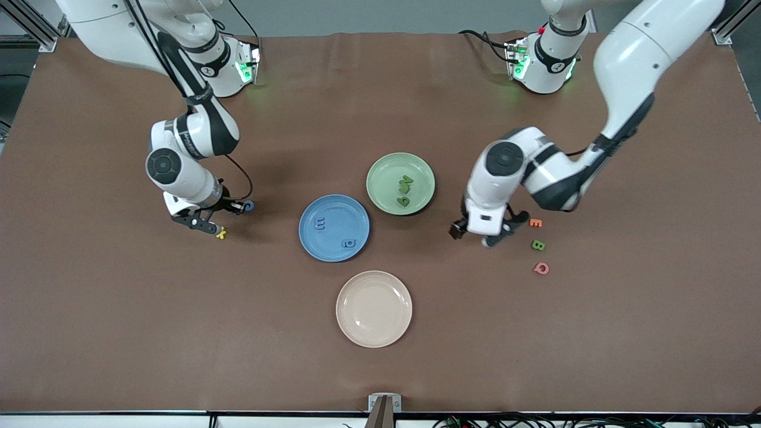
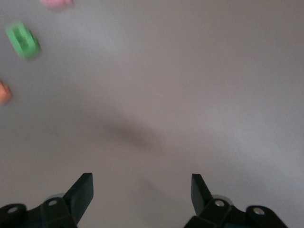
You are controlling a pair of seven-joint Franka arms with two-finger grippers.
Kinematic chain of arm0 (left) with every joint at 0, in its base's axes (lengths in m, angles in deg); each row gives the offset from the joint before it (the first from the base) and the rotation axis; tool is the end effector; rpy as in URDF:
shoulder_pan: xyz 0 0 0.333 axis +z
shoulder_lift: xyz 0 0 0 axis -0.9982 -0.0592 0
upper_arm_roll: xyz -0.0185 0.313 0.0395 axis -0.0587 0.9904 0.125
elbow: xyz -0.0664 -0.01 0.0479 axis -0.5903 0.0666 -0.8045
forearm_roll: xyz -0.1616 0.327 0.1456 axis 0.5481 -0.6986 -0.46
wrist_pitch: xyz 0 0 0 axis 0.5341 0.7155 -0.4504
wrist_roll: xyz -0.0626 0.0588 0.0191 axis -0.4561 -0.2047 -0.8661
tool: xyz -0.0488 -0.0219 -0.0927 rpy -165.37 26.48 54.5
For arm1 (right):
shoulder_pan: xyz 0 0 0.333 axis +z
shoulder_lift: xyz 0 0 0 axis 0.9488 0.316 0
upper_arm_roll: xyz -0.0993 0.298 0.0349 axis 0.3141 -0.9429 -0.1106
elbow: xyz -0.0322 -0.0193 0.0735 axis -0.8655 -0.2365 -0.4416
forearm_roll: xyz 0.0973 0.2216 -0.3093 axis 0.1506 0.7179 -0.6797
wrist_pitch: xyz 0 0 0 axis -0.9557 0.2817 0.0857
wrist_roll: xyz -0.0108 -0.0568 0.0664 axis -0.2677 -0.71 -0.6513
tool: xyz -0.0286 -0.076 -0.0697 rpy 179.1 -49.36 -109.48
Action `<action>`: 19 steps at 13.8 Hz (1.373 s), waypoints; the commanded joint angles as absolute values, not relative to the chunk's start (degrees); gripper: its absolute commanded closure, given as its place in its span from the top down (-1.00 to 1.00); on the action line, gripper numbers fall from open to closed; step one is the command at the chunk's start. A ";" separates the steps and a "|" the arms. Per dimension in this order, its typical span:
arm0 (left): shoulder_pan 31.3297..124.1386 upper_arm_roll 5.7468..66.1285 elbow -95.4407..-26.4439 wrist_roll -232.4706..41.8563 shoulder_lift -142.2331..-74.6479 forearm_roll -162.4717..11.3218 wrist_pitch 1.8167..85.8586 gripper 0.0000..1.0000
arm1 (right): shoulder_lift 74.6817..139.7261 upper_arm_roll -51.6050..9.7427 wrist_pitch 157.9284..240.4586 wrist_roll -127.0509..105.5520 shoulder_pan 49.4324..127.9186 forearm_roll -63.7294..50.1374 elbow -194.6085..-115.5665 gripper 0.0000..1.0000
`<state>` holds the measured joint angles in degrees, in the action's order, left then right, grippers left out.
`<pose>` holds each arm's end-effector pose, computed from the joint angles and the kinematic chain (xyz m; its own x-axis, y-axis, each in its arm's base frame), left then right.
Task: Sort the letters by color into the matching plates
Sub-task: 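Carry the x to the blue plate while the left gripper moves to green B, then release the x into the blue plate while the left gripper grasps green B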
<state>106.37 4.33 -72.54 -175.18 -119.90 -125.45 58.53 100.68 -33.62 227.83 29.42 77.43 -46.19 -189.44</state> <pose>0.5524 -0.2727 0.2478 0.8282 0.5584 0.0478 0.5585 -0.8294 0.0138 0.4968 0.1179 0.2046 0.9337 -0.3455 -0.0938 -0.3425 -0.9383 0.0473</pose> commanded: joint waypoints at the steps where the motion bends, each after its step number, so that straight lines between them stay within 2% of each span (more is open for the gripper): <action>1: 111.90 3.99 -73.38 -169.46 -119.29 -126.23 58.33 0.72 | 100.17 -33.59 223.16 38.11 82.19 -46.46 -185.37 -0.95; 5: 119.46 4.08 -74.78 -170.06 -119.64 -126.23 58.42 0.56 | 102.45 -33.59 220.33 49.81 89.93 -44.88 -177.99 -0.95; 9: 123.07 5.83 -75.66 -170.24 -121.05 -128.15 59.65 0.45 | 107.98 -33.41 220.24 59.03 96.52 -41.27 -169.82 -0.95; 16: 124.05 6.45 -76.63 -170.77 -122.98 -128.16 61.32 0.39 | 120.73 -33.24 220.24 72.23 103.39 -42.15 -155.40 -0.95; 19: 124.05 7.15 -76.72 -170.77 -123.42 -128.16 62.46 0.38 | 122.50 -33.15 220.33 74.08 104.62 -42.24 -153.19 -0.95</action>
